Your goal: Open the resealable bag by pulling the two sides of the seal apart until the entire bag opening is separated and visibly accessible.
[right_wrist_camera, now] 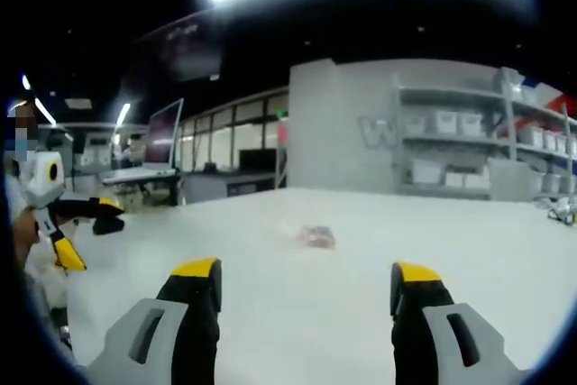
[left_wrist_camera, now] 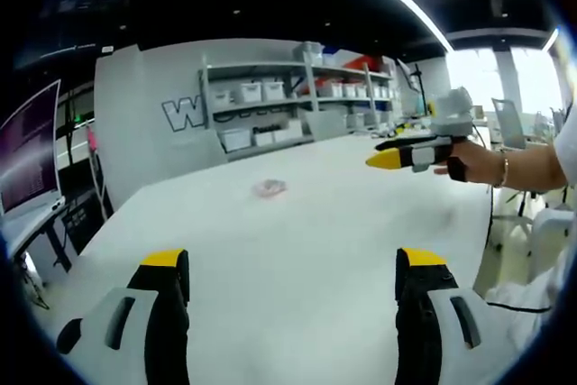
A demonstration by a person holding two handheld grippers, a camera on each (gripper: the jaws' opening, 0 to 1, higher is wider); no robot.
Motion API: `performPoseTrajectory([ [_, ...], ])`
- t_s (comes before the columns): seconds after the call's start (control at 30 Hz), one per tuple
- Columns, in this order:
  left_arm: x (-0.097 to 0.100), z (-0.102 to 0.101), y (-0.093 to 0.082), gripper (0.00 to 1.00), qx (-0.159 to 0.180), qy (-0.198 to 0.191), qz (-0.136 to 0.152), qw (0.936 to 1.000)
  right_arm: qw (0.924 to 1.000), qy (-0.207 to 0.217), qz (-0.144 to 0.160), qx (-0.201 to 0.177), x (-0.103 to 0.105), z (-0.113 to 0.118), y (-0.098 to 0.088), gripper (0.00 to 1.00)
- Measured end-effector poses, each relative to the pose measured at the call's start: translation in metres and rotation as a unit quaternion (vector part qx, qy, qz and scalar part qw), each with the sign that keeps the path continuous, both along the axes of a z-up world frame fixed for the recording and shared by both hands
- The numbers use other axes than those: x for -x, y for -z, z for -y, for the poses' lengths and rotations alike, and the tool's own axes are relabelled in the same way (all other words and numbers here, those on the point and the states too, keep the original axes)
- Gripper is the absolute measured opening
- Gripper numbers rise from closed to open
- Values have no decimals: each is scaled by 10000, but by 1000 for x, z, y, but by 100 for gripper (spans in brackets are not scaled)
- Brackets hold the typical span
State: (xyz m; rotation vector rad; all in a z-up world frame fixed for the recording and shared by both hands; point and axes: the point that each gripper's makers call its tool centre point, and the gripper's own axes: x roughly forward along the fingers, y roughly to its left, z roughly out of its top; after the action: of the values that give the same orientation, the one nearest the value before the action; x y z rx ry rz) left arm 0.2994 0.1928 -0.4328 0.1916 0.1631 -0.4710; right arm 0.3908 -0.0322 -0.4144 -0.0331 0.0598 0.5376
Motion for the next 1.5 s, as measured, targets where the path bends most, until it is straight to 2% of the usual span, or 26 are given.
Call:
performPoseTrajectory([
  [1.07,8,0,1,92,-8,16,-7,10000,9996,217,64,-146,21,31,0,77],
  [1.5,12,-1,1,92,-25,16,4,10000,9994,308,40,-169,32,41,7,77],
])
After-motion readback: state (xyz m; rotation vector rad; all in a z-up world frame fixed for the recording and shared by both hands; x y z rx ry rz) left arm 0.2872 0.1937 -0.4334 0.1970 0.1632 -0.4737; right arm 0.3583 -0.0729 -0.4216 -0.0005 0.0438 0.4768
